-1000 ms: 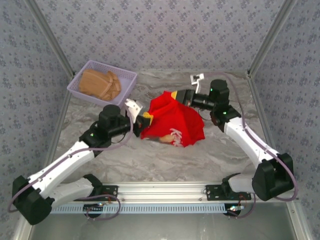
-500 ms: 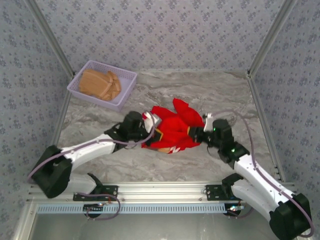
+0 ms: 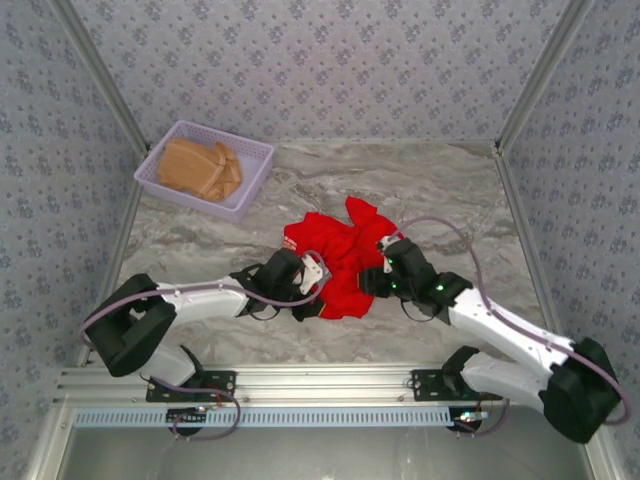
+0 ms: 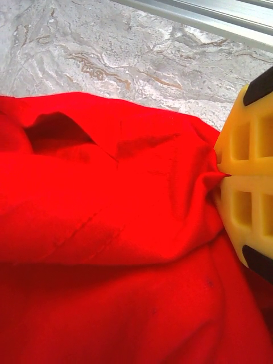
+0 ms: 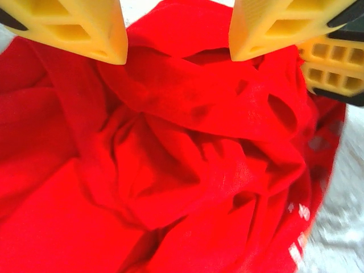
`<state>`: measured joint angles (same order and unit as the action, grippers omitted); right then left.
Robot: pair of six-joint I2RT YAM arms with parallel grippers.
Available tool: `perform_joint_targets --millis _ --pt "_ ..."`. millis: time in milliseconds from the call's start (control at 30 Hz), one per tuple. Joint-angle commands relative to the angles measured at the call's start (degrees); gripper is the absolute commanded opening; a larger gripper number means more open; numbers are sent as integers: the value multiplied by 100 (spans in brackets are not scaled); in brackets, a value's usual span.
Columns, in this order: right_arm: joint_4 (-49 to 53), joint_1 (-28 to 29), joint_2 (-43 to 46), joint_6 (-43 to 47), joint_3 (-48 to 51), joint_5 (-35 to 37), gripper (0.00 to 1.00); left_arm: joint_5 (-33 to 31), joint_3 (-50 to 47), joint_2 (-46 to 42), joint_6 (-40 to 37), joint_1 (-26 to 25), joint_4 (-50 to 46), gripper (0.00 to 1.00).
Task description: Fold the inside-out t-shirt
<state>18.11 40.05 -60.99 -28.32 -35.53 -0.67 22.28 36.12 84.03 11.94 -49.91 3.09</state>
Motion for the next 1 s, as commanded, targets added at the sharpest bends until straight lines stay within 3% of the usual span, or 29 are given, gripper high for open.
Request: perform_joint_targets --millis 0,267,367,467,567,733,967 --pt "99 -143 -431 581 -245 141 54 -199 -79 -284 -10 -4 -30 1" --pt "153 -792 -1113 538 -246 -499 50 -339 -105 -515 -61 -1 -143 2" --pt "-273 -815 -1292 402 -122 -858 39 -378 -130 -521 -61 5 -157 4" --pt "-397 -821 -1362 306 -53 -957 19 -448 -168 -621 -13 12 -186 8" --pt "-348 -833 -1183 291 56 -894 1 -486 -251 -923 122 46 -104 24" --pt "-440 -810 -811 275 201 -793 0 -699 -255 -1360 656 128 162 55" --pt "-475 -788 -651 281 247 -748 0 -840 745 -471 734 14 -441 62"
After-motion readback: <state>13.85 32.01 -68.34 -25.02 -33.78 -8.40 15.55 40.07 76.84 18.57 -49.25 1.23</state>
